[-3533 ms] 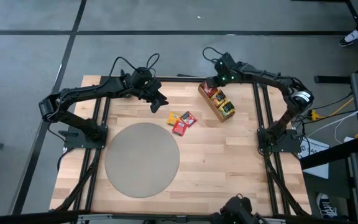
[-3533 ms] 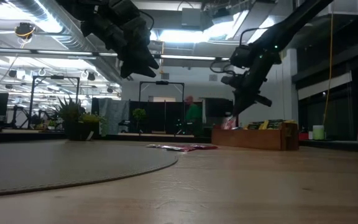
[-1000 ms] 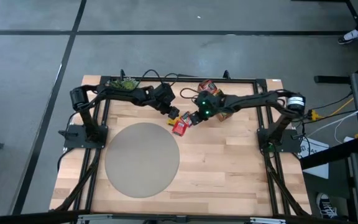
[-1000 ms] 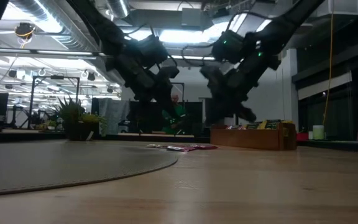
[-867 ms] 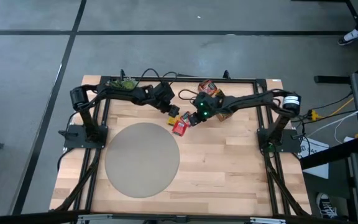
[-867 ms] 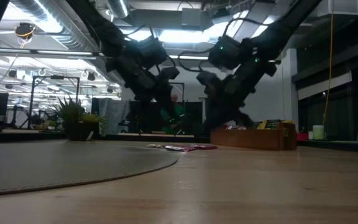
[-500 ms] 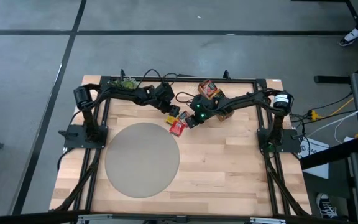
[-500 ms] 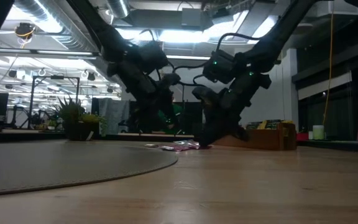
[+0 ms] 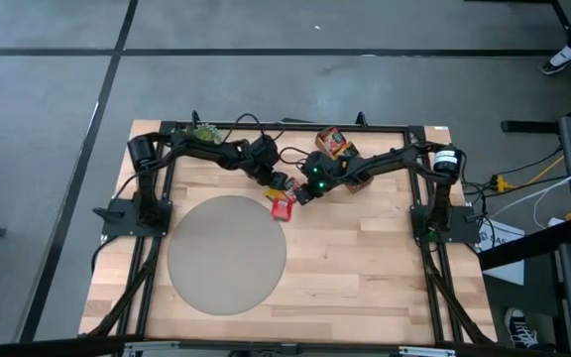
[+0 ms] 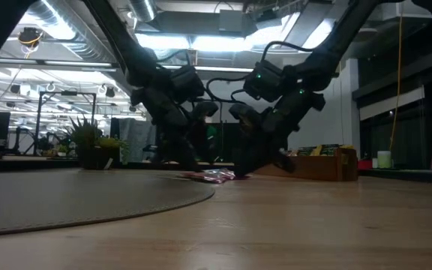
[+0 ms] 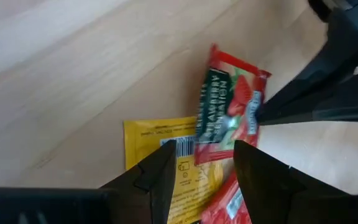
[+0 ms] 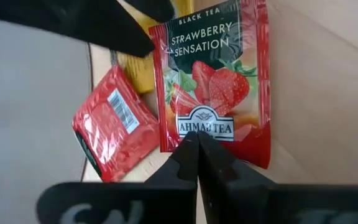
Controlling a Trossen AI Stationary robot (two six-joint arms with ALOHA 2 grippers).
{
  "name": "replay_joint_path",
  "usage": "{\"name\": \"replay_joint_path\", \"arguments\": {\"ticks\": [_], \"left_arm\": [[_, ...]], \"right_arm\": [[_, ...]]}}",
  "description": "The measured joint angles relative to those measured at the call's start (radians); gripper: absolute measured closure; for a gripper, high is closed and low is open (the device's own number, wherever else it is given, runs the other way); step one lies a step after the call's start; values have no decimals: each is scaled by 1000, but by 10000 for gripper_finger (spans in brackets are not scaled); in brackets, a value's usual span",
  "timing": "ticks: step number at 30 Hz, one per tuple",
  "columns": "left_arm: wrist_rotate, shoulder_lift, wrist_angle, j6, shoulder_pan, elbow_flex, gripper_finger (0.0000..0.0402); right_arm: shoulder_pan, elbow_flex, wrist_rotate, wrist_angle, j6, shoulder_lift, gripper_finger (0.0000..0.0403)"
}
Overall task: Pick & Place Tea
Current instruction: Put the red tea bag into the top section of the wooden organizer
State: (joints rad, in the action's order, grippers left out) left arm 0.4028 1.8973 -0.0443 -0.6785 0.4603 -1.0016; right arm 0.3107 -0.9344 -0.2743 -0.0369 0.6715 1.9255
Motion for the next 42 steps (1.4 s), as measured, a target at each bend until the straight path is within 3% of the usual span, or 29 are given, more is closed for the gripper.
{"name": "replay_joint_path", "arguments": {"ticks": [6,11,21,31,37,42], "left_arm": [[76,34,54,-13,0,-1,245],[81,35,51,-6,0,-2,257],[90,34,41,62,34,0,392],[142,16,35,163,66,1,399],[148,-78,1,318,66,1,399],[151,-142,-139,479,66,1,399]], "right_arm": [[0,0,-7,-25,0,0,400],[0,0,-8,-26,4,1,400],[0,2,-10,-54,35,1,391],[29,6,-95,-127,41,-36,355],[69,4,-163,-177,0,-136,319],[95,3,-172,-177,-109,-237,291]]}}
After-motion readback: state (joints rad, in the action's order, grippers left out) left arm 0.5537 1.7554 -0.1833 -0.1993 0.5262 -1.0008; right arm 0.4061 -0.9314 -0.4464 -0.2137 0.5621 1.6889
